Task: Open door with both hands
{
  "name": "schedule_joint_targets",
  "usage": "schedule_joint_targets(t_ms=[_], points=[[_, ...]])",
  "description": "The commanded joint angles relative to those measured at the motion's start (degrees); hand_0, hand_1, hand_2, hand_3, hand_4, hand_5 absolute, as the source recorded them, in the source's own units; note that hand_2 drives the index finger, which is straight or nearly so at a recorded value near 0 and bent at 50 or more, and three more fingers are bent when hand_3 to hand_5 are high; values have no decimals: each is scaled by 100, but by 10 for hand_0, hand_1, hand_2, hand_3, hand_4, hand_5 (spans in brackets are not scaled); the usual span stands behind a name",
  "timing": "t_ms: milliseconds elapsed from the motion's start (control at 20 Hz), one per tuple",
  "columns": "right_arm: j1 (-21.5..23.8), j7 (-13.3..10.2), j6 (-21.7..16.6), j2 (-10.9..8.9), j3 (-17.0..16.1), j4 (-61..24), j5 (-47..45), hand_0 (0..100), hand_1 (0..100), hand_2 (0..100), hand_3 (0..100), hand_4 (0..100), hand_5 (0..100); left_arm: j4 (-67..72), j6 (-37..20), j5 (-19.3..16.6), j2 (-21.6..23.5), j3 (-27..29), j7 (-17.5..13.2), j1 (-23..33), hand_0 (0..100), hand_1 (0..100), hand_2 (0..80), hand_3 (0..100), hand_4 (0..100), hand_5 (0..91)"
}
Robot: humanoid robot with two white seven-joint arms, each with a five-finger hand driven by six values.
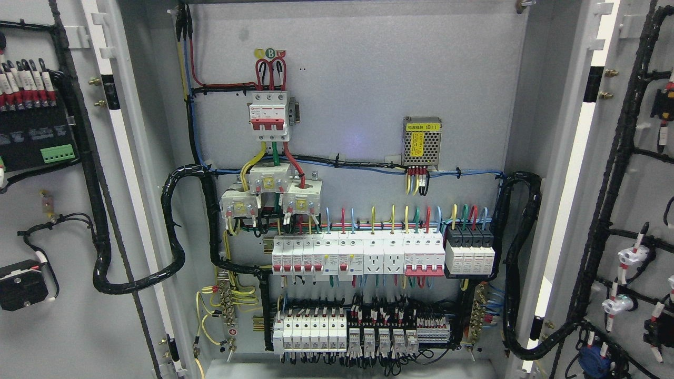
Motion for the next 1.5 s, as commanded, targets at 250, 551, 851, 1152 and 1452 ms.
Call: schedule_joint_targets(t_ms=[250,551,851,1152,1452], points=[[-14,38,-108,-30,490,-339,19,107,0,0,0,0,0,-692,-28,215,-49,-226,-4,443,0,0,0,0,30,0],[-40,38,-125,-39,840,-331,71,106,0,0,0,0,0,-1263,-55,409,-58,-419,4,743,0,0,0,0,31,0],[-58,29,-108,-4,1534,-129,106,106,0,0,0,0,0,-1580,-99,427,-120,-630,4,874,0,0,0,0,30,0],[-58,29,-108,268,2413,301,1116,106,0,0,0,0,0,-1791,-108,418,-137,-1122,4,1041,0,0,0,0,30,0],[91,11,-81,681,3143,1319,1486,106,0,0,0,0,0,-1932,-108,287,-312,-2079,22,1419,0,0,0,0,30,0]])
